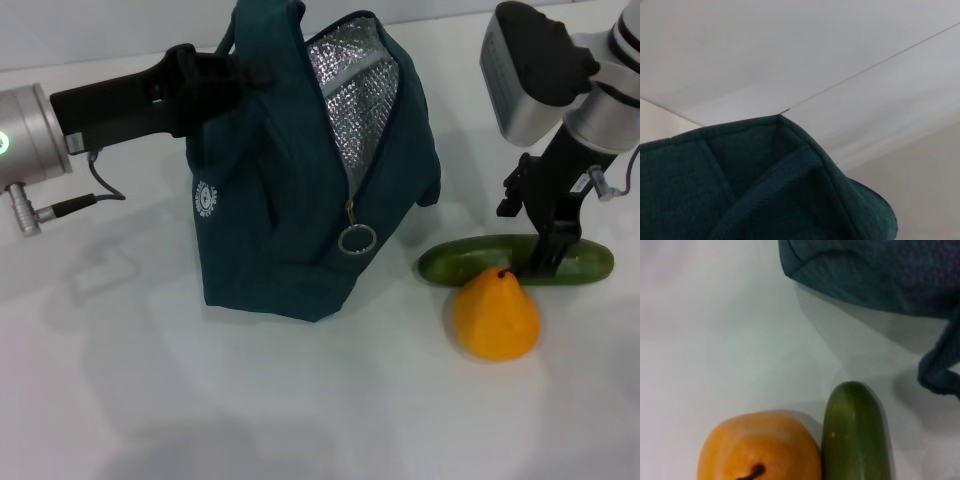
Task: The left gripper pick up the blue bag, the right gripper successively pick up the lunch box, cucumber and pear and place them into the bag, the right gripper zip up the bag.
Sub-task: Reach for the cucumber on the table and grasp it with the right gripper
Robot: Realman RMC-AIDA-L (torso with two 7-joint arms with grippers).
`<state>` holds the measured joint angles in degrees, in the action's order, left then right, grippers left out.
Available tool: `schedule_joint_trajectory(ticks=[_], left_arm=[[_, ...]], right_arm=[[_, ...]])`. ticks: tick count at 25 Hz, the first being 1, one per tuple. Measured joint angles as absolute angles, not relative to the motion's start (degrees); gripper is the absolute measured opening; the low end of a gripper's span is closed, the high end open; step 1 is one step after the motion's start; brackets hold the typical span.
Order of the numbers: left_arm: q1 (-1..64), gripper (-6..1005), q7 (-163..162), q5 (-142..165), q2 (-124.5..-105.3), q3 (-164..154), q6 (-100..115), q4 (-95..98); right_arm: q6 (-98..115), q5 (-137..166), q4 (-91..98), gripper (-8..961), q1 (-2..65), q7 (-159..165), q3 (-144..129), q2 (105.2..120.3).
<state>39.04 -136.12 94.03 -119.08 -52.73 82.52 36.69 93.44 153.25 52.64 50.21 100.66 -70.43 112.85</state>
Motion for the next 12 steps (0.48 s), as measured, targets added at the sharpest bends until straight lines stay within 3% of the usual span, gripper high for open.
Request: schedule_joint_trajectory(ticks=[12], left_arm=[[38.45, 53, -135.72, 94.09, -118.37, -52.73, 82.80, 37.20]], right_arm=[[93.90, 153.43, 51.48, 850, 49.98, 102.29, -70.52, 114.60]])
